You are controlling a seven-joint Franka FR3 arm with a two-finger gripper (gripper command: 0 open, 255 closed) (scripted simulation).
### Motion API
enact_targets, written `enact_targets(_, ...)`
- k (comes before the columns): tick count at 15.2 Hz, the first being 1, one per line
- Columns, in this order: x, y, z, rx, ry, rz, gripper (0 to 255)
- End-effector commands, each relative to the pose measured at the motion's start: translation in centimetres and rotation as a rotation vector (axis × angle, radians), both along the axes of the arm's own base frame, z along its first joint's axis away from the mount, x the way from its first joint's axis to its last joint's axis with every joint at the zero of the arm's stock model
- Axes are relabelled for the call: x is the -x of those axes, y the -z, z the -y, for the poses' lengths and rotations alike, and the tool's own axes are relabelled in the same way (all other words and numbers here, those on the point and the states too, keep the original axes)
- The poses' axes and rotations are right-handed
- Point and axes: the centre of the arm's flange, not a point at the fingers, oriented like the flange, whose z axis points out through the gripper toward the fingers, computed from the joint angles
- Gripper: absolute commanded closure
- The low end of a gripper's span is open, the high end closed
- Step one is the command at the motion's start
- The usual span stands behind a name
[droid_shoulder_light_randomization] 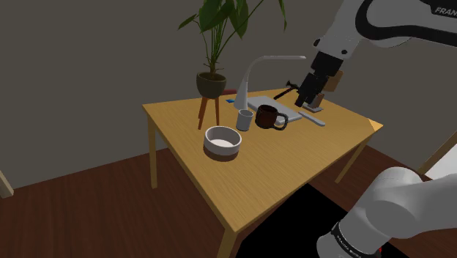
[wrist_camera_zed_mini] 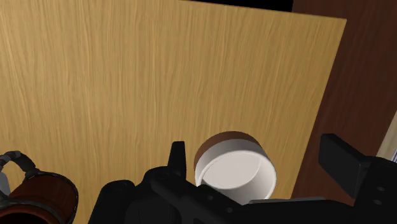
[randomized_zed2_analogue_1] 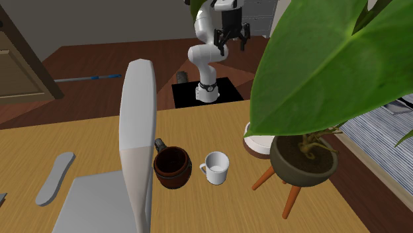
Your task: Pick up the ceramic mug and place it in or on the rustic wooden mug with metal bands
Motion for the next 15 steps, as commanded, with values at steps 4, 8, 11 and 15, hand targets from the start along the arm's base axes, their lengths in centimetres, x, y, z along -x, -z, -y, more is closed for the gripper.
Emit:
enact_targets(4,-3.4,2.0,0.6,0.015,0.007,-0.009,0)
enact_targets(8,-7.9,4.7,1.6,0.035,0.017,-0.021,0)
enact_targets(11,-11.3,6.8,2.3,0.050,0.024,-0.031,0)
enact_targets(15,-15.7,9.5,3.5,0.070,0.034,-0.043,0)
